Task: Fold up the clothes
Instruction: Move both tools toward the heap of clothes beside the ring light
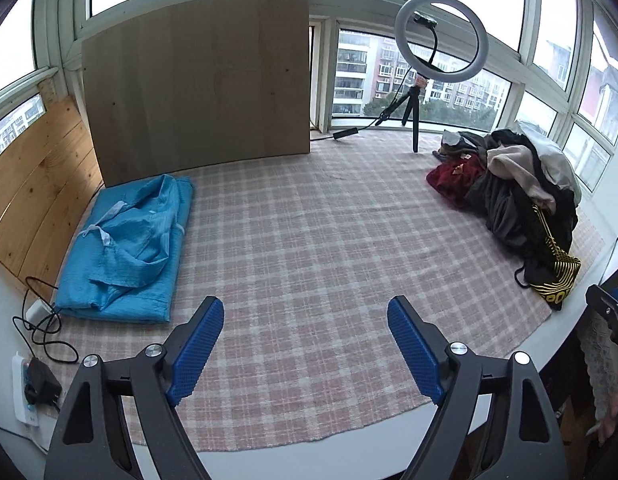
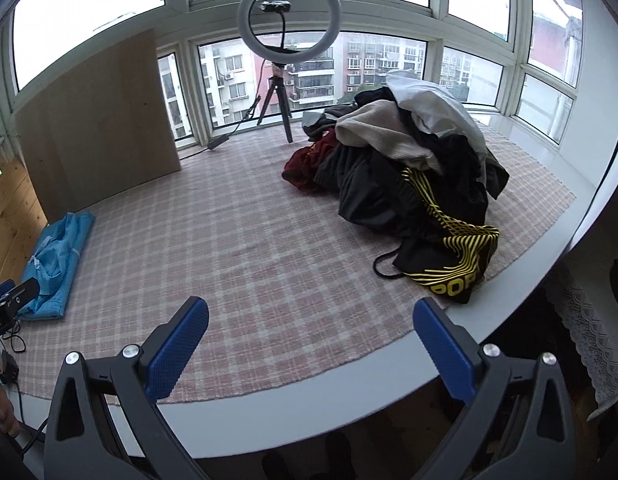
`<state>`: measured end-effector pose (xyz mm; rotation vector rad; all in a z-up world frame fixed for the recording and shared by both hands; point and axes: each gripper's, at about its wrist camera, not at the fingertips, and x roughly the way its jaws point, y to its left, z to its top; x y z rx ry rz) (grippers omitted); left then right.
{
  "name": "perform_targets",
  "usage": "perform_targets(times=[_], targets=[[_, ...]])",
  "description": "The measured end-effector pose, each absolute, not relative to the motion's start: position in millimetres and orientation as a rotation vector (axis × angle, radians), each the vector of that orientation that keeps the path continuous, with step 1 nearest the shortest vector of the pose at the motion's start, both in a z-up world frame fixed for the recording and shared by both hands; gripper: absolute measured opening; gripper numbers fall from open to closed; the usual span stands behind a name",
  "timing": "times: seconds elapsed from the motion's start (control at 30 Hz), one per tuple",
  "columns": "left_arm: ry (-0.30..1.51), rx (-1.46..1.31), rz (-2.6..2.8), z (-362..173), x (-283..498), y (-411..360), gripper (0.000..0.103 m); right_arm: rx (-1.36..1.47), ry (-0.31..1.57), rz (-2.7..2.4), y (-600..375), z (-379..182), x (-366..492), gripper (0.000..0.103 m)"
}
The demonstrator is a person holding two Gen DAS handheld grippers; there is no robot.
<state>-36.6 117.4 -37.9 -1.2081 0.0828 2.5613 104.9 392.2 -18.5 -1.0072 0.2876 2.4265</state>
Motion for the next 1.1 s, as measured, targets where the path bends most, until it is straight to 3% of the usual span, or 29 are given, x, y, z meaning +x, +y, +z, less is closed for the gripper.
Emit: perform_targets(times=[0.47,0.87,1.1], targets=[[0.165,-1.229,2.583,-27,-52,193,0.084,-1.008,0.304,2.43,502,-19,100,0.103],[0.079,-1.19,2.699,4,-95,258,0.084,-0.837,0.283,2.415,666,22,80,0.103],[0.075,-1.197,2.729,10,-109,294,0.086,-0.891,0.256,2.483,724,23,28,0.103]])
